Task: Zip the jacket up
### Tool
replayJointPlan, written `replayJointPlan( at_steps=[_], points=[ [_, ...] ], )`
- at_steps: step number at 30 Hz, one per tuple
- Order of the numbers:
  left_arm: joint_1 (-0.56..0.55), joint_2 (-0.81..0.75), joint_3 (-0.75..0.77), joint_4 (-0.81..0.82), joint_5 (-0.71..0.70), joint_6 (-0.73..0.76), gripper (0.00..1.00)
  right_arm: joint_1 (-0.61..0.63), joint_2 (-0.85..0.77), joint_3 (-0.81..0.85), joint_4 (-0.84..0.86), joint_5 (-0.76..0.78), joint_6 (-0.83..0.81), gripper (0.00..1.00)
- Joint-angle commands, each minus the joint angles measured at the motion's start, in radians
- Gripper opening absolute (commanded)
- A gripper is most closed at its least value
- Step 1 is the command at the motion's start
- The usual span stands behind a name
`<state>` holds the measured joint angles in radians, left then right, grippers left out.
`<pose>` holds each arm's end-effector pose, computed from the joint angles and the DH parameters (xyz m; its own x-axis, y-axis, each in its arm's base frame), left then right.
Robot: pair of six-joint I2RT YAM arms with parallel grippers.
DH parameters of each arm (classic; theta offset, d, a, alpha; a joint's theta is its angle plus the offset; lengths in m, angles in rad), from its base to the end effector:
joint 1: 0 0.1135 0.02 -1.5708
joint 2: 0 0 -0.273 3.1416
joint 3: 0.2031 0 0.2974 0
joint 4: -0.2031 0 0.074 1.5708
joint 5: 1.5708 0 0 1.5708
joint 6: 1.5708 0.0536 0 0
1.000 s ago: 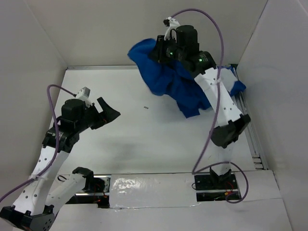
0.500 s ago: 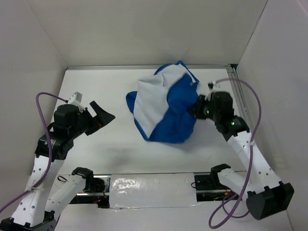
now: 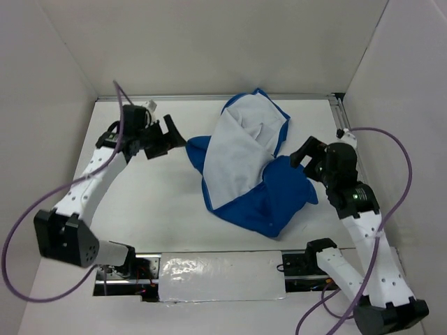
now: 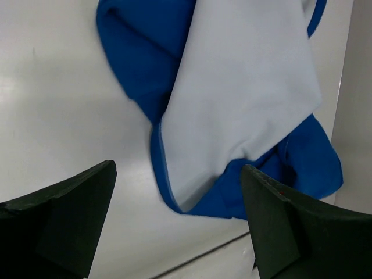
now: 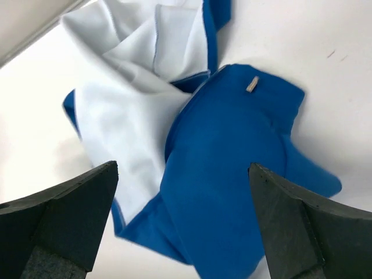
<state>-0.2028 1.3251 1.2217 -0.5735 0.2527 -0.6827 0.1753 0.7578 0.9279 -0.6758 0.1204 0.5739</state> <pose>0.3378 -0.0832 0.3290 -0.7195 -0.4757 -0.5060 -0.0876 0.7850 -0.6133 0.2078 0.0303 0.3479 -0.4384 0.4697 -0.7663 0.2005 0.8822 0.4261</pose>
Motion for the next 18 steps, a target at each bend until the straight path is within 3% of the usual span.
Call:
replayJointPlan(
  at_steps=[1,5,9,14,18],
  points=[
    [-0.039,0.179,0.183,0.116,0.03,0.149,0.99,-0.017,0.142,0.066,0.061,0.032,-0.042,1.0],
    [-0.079,0.464,0.349,0.054,-0.027,0.172,0.99,-0.023,0.248,0.091,0.119,-0.105,-0.069,1.0],
    [-0.069,0.617,0.455,0.041,-0.024,0.169,0.99,-0.008,0.308,0.086,0.162,-0.236,-0.14,1.0],
    [-0.018,0.794,0.59,0.034,0.123,0.14,0.99,0.067,0.453,0.121,0.295,-0.254,-0.201,1.0],
    [-0.044,0.879,0.667,-0.028,0.056,0.141,0.99,0.121,0.626,0.242,0.274,-0.197,-0.216,1.0]
  ],
)
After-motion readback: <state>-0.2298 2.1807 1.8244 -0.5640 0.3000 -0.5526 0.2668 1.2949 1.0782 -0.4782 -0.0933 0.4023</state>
